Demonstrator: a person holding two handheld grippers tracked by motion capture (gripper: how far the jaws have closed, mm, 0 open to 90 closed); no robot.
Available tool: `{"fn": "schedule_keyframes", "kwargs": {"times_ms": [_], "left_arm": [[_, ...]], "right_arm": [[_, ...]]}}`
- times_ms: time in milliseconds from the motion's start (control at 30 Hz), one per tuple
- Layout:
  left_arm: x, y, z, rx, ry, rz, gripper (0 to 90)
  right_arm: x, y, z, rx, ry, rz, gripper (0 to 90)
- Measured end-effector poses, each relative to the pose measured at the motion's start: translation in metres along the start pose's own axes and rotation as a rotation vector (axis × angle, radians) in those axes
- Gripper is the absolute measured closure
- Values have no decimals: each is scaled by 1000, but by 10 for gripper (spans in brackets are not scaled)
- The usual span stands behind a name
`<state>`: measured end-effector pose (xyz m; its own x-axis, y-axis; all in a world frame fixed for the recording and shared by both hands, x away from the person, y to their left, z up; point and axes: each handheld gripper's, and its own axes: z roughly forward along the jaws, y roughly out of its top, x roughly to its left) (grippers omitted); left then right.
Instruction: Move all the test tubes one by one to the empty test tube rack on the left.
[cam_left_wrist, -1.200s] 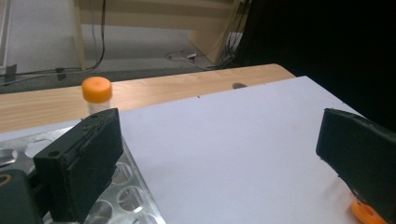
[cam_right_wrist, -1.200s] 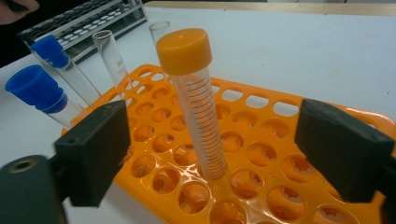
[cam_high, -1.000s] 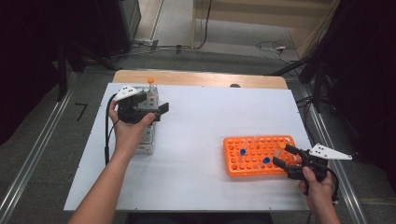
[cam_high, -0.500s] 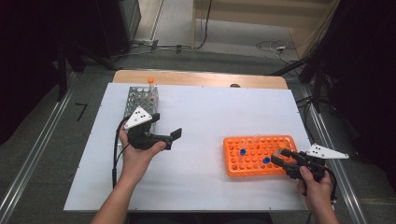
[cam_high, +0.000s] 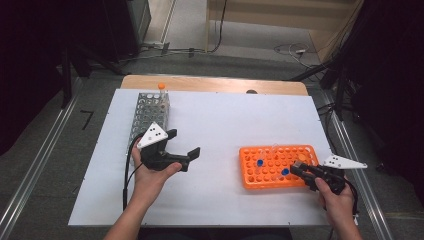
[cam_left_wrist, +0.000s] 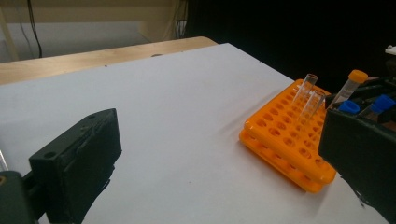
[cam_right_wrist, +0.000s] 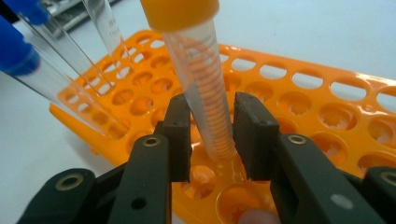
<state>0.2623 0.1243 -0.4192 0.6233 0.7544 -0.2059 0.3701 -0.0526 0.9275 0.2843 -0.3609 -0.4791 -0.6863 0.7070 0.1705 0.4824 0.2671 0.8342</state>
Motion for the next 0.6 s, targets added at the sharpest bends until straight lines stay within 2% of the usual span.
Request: {"fn": "schedule_keyframes", "kwargs": {"times_ms": [267,400,600], "left_arm": [[-4,-2,1,6,-26,-1,0],[-4,-4,3,13,-35,-6,0],[-7,-5,4,20,-40,-6,5]], "right_arm": [[1,1,1,11,-45,-30,714],[-1,3,0,6,-33,-12,725],[1,7,-4,-8,-40,-18,725]]}}
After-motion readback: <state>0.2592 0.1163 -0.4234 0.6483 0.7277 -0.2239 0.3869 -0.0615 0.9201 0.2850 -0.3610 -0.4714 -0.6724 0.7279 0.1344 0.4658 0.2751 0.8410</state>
